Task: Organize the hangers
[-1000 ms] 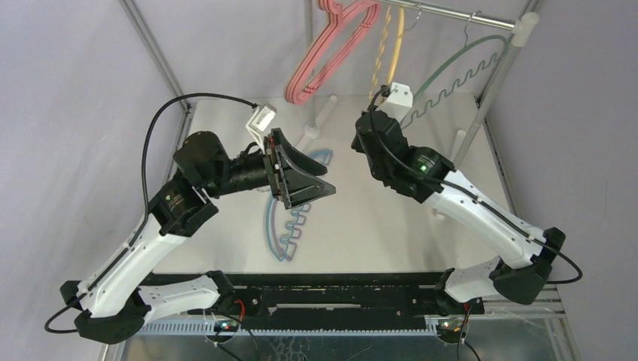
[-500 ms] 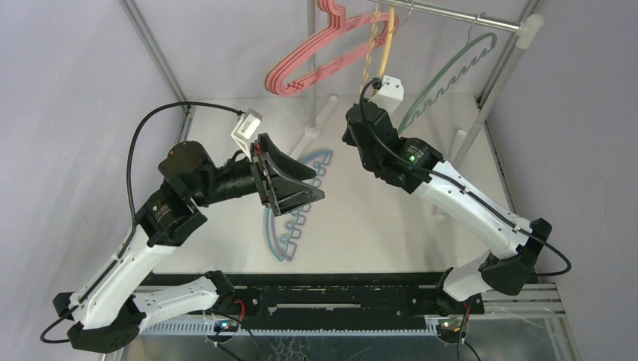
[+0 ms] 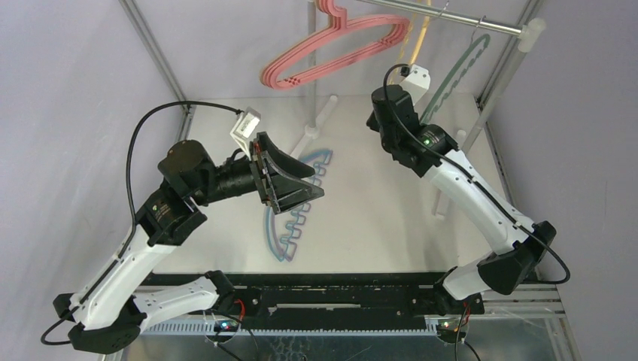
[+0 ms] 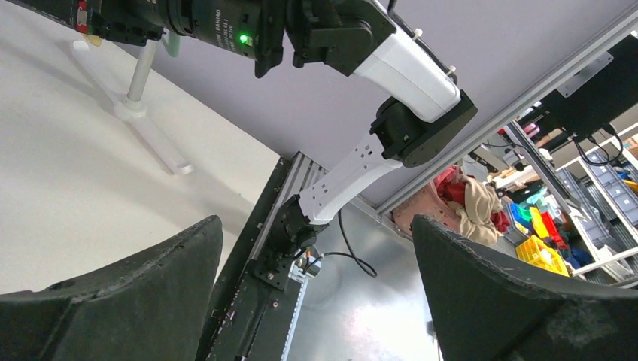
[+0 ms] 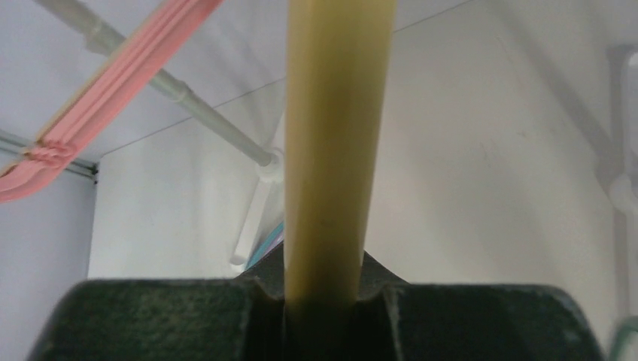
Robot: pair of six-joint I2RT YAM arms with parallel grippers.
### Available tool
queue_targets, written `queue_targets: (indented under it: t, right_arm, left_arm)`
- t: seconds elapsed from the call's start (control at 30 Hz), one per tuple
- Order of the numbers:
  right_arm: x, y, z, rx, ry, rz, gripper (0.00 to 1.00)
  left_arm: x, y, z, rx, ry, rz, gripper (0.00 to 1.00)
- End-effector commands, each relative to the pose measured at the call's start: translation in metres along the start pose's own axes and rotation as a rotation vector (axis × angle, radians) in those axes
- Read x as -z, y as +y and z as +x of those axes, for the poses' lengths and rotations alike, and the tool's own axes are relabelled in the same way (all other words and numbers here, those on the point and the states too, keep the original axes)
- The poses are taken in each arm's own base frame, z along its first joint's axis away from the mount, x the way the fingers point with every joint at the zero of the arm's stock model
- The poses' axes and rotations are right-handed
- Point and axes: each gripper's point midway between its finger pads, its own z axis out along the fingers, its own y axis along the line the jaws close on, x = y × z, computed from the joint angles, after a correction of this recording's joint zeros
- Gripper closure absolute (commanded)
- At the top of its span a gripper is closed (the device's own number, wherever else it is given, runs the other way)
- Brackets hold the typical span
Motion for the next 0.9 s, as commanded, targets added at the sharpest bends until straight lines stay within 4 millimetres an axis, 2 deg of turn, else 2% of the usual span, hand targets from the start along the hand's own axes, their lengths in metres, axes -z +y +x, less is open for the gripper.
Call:
queue_targets:
  t: [0.0, 0.23, 0.5, 0.63, 0.83, 0.87]
  right_arm:
    - [-0.007, -0.017, -0.009, -0.018, 0.0, 0.005, 1.0]
    - [-0.011, -0.069, -0.008, -0.027, 0.009, 0.09, 1.0]
    - [0.003, -0.127, -0.028, -0.073, -0.047, 0.179, 1.0]
    - [0.007, -0.144, -0.038, -0.082, -0.067, 0.204, 1.0]
    - [0.004, -0.162, -0.037, -0.084, -0.054, 0.237, 1.0]
    - [0.004, -0.163, -0.036, -0.088, -0.046, 0.236, 0.97]
  left_arm:
    - [-0.002, 0.006, -0.001, -0.026, -0.007, -0.009, 0.01]
    - [-0.008, 0.013, -0.001, -0.017, -0.003, -0.014, 0.0]
    - [-0.019, 0.018, -0.001, 0.0, 0.009, -0.006, 0.0]
    - [-0.024, 0.019, -0.002, 0.003, 0.015, -0.001, 0.0]
    - [-0.026, 0.022, -0.003, 0.003, 0.013, -0.008, 0.0]
    - [-0.026, 0.023, -0.003, 0.003, 0.012, -0.011, 0.01]
